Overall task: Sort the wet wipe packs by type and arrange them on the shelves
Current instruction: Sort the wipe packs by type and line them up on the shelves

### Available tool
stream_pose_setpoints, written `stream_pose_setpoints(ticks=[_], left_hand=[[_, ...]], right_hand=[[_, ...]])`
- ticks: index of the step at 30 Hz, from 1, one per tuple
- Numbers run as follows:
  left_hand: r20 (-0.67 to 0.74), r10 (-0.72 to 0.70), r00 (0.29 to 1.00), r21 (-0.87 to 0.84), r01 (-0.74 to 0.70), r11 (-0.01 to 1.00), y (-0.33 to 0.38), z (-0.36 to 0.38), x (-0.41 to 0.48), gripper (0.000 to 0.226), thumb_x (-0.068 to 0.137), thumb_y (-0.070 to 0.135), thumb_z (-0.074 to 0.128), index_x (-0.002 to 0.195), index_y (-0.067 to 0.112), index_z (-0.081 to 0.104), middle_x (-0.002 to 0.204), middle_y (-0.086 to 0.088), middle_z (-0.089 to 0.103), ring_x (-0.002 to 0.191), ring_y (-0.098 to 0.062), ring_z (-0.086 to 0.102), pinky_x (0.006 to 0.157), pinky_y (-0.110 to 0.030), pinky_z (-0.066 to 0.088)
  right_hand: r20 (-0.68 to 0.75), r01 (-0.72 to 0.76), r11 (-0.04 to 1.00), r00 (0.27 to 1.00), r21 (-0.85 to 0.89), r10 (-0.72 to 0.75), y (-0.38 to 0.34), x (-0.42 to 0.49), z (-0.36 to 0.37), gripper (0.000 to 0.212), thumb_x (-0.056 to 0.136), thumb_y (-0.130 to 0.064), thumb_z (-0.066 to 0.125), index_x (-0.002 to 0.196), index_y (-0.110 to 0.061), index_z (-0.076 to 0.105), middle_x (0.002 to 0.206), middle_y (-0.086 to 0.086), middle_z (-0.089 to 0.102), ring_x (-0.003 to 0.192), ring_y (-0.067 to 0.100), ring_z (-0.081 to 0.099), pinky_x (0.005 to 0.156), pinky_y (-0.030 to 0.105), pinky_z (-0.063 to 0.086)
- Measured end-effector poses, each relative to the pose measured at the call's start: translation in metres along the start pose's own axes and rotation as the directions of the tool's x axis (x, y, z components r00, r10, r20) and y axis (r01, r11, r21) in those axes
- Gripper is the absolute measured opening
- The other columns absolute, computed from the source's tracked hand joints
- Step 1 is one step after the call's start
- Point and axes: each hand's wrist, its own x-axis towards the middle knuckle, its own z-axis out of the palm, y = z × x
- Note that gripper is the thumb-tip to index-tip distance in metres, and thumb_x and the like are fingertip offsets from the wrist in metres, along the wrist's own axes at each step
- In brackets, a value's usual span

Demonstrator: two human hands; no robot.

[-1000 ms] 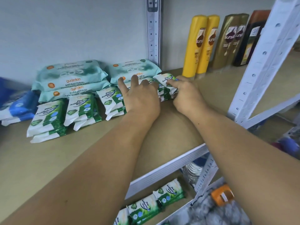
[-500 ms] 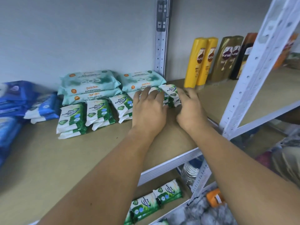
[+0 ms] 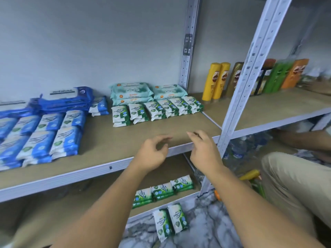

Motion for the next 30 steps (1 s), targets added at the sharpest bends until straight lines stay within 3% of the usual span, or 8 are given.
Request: stream_pose_setpoints(ticks=[3,8,10,12,16,19,23,30], left_hand=[[-0.016,-0.027,0.999,-0.130,0.025,0.991,0.017,-0.013,-0.028,0.036,0.097,-0.002,0.050,0.117,0.021,0.069,0.110,0.008,0.073,0.096,0.012,0.064,0.090,-0.020,0.050],[0.028,-0.152,0.988,-0.136,0.154,0.979,0.007,-0.017,-0.061,0.030,0.098,0.004,0.054,0.103,0.028,0.072,0.103,0.007,0.075,0.088,-0.001,0.069,0.095,-0.037,0.057],[0.082,-0.233,0.969,-0.033,0.236,0.971,-0.004,-0.014,-0.075,0.025,0.098,0.013,0.056,0.100,0.032,0.073,0.102,0.010,0.075,0.097,-0.003,0.068,0.093,-0.022,0.053],[0.108,-0.311,0.944,0.058,0.306,0.950,-0.017,-0.006,-0.089,0.022,0.096,0.020,0.058,0.098,0.036,0.073,0.104,0.012,0.074,0.100,-0.003,0.067,0.079,-0.008,0.047],[0.101,-0.485,0.869,-0.016,0.489,0.872,-0.053,0.019,-0.108,0.019,0.095,0.022,0.059,0.094,0.034,0.074,0.095,0.008,0.073,0.089,-0.016,0.068,0.077,-0.024,0.052],[0.097,-0.583,0.807,-0.065,0.590,0.805,-0.078,0.039,-0.115,0.021,0.096,0.017,0.057,0.109,0.021,0.073,0.078,0.004,0.065,0.069,-0.014,0.057,0.063,-0.022,0.046],[0.121,-0.669,0.733,-0.091,0.679,0.728,-0.111,0.056,-0.113,0.023,0.093,0.014,0.056,0.113,0.019,0.068,0.070,-0.004,0.059,0.071,-0.022,0.053,0.062,-0.028,0.041],[0.167,-0.798,0.579,-0.099,0.815,0.571,-0.186,0.089,-0.107,0.031,0.090,0.012,0.058,0.120,0.018,0.062,0.063,0.000,0.057,0.057,-0.020,0.051,0.055,-0.025,0.038]], right_hand=[[0.026,-0.020,0.998,0.999,0.052,0.019,-0.009,-0.032,-0.015,0.047,0.083,0.002,0.055,0.126,-0.009,0.068,0.120,0.012,0.063,0.108,0.039,0.058,0.090,0.043,0.054],[0.197,-0.147,0.981,0.973,0.124,0.121,-0.024,-0.066,-0.019,0.045,0.084,-0.002,0.052,0.122,-0.016,0.071,0.115,0.007,0.063,0.103,0.033,0.062,0.086,0.040,0.055],[0.298,-0.162,0.983,0.946,0.086,0.129,-0.032,-0.081,-0.019,0.046,0.085,-0.004,0.053,0.126,-0.019,0.070,0.117,0.005,0.060,0.103,0.031,0.062,0.086,0.038,0.054],[0.400,-0.174,0.984,0.905,0.040,0.144,-0.040,-0.097,-0.014,0.050,0.084,-0.005,0.056,0.130,-0.021,0.067,0.123,0.003,0.059,0.108,0.028,0.061,0.089,0.037,0.054],[0.534,-0.188,0.982,0.827,-0.032,0.176,-0.046,-0.119,0.007,0.058,0.079,-0.004,0.057,0.133,-0.025,0.064,0.131,0.002,0.058,0.118,0.028,0.059,0.094,0.037,0.053],[0.610,-0.219,0.973,0.763,-0.068,0.214,-0.040,-0.129,0.028,0.058,0.079,-0.008,0.058,0.132,-0.030,0.063,0.132,0.001,0.061,0.113,0.027,0.062,0.094,0.036,0.054],[0.664,-0.282,0.954,0.695,-0.099,0.274,-0.022,-0.132,0.056,0.055,0.079,-0.012,0.059,0.131,-0.032,0.064,0.122,0.004,0.069,0.103,0.026,0.067,0.089,0.035,0.057],[0.752,-0.474,0.874,0.536,-0.110,0.385,0.021,-0.151,0.135,0.053,0.080,-0.011,0.060,0.130,-0.030,0.065,0.124,0.004,0.070,0.108,0.025,0.067,0.087,0.026,0.054]])
